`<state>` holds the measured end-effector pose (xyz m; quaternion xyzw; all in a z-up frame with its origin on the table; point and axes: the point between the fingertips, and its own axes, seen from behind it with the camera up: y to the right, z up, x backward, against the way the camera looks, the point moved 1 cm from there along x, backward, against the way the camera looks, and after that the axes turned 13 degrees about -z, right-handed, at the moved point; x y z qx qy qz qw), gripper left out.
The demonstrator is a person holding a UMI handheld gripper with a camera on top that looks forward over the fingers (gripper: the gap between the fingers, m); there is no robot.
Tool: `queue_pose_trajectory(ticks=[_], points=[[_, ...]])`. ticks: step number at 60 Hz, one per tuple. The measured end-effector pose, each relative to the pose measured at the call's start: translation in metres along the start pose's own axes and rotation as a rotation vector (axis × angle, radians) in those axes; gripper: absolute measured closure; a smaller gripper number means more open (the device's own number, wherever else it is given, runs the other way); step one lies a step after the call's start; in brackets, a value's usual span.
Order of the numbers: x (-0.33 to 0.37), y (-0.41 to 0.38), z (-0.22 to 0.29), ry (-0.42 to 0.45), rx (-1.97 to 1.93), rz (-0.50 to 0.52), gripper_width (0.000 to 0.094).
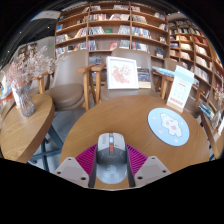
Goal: Arrange mouse
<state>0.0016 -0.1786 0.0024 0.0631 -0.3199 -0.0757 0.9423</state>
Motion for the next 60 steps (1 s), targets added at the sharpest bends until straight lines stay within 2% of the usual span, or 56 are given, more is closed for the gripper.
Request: queue_pose_trajectory(ticks=[10, 20, 25, 34, 39, 45, 55, 57, 60], points=[[0.022, 0.034, 0.072, 0.115, -0.018, 0.064, 0.0496], [-0.011, 0.124, 0.139, 0.212, -0.025, -0.038, 0.0496], [-0.050, 0.160, 0.140, 0.186, -0.039, -0.077, 0.0496], [-0.114, 0.197, 0.102, 0.083, -0.083, -0.092, 0.0497], [-0.131, 0.202, 0.082, 0.038, -0.076, -0.088, 0.0497], [-0.144, 0.206, 0.067, 0.023, -0.065, -0.098, 0.0495], [-0.150, 0.207, 0.058, 0.020, -0.085, -0.084, 0.0402], [-0.149, 0.210, 0.059, 0.015, -0.080, -0.094, 0.0340], [-0.148, 0.218, 0.060, 0.018, -0.073, -0.129, 0.0142]])
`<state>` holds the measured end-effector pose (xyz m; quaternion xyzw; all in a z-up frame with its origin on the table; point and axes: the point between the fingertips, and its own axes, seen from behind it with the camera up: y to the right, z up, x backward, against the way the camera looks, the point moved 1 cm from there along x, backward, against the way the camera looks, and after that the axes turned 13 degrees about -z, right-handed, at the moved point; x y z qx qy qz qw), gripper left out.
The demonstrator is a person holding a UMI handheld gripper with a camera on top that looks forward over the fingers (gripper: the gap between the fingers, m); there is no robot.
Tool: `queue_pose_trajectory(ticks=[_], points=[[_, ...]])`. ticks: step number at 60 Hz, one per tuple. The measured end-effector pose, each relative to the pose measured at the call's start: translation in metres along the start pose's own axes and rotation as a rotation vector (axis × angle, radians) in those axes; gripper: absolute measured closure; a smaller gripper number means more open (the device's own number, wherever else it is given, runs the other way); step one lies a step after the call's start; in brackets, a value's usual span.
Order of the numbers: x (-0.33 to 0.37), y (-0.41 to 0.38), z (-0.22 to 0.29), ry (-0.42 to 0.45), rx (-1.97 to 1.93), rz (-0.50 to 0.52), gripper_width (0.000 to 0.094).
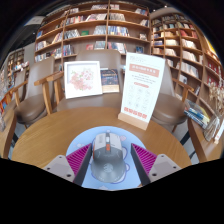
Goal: Arrange mouse
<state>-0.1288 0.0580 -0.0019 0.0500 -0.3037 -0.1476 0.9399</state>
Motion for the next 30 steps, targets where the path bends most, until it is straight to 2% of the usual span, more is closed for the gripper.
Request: queue_pose_trajectory(ticks=[1, 4, 8, 16, 25, 30], points=[[0.001, 0.003, 0.000, 0.002, 0.003, -0.009, 0.0075], [0.009, 0.009, 0.003, 0.007, 0.004, -0.025, 0.0118], [0.030, 0.016, 0.005, 0.013, -0.011, -0.030, 0.0082], [0.103, 0.033, -0.001, 0.022, -0.034, -0.026, 0.0085], [0.200, 0.053, -0.011, 0.112, 0.004, -0.043, 0.0084], [0.254, 0.055, -0.024, 0.131, 0.002, -0.010, 0.0081]])
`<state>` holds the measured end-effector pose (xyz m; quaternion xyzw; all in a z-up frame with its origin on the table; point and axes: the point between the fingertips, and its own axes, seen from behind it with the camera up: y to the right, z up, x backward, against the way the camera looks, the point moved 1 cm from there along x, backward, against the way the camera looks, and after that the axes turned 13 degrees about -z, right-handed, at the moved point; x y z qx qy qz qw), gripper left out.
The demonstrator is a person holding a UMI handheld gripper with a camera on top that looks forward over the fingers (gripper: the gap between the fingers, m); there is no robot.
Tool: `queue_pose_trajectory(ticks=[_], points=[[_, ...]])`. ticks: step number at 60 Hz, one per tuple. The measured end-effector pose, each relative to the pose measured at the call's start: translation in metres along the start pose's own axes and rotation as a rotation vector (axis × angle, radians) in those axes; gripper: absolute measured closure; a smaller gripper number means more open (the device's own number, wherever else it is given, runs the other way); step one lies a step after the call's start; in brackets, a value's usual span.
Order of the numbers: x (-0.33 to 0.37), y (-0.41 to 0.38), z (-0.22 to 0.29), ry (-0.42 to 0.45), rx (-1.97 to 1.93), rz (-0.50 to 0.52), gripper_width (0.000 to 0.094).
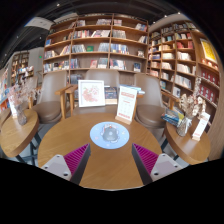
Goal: Arrange mouse
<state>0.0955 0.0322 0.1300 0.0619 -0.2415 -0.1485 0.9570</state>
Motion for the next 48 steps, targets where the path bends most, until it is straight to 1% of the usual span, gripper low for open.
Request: queue_pose_trajectory(ticks=[4, 10, 20, 38, 48], points=[[0.041, 0.005, -0.006, 0.021, 0.002, 0.021, 0.0084], [0.093, 0.017, -0.018, 0.034, -0.002, 0.010, 0.0079], [0.149, 0.026, -0.047, 0.015, -0.023, 0.019, 0.0086], [0.171, 0.031, -0.077, -0.017, -0.005, 0.026, 0.0087], [0.172, 0.033, -0.077, 0.004, 0.009, 0.016, 0.0082]])
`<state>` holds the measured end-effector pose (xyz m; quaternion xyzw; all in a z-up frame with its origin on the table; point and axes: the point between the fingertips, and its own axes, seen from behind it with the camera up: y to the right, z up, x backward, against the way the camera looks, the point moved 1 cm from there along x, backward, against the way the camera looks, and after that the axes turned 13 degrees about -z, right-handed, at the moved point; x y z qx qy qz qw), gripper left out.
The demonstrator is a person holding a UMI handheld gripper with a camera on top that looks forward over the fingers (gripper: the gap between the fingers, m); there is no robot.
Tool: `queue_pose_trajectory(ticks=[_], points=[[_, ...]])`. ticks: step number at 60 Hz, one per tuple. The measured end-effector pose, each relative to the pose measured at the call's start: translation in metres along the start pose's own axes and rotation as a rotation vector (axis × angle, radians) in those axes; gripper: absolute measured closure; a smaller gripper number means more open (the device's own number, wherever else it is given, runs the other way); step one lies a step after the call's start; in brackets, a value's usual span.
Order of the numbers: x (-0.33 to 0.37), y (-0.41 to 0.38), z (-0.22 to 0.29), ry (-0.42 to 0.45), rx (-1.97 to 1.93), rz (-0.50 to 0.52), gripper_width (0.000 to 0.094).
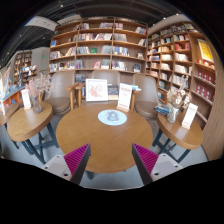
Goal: Arrange mouse
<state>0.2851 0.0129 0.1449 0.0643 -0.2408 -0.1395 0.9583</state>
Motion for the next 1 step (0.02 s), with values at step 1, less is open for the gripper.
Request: queue_pose_trajectory(ticks=[1], points=[[0.0006, -0.0007, 0.0006, 0.003, 0.000, 0.000, 0.0084]])
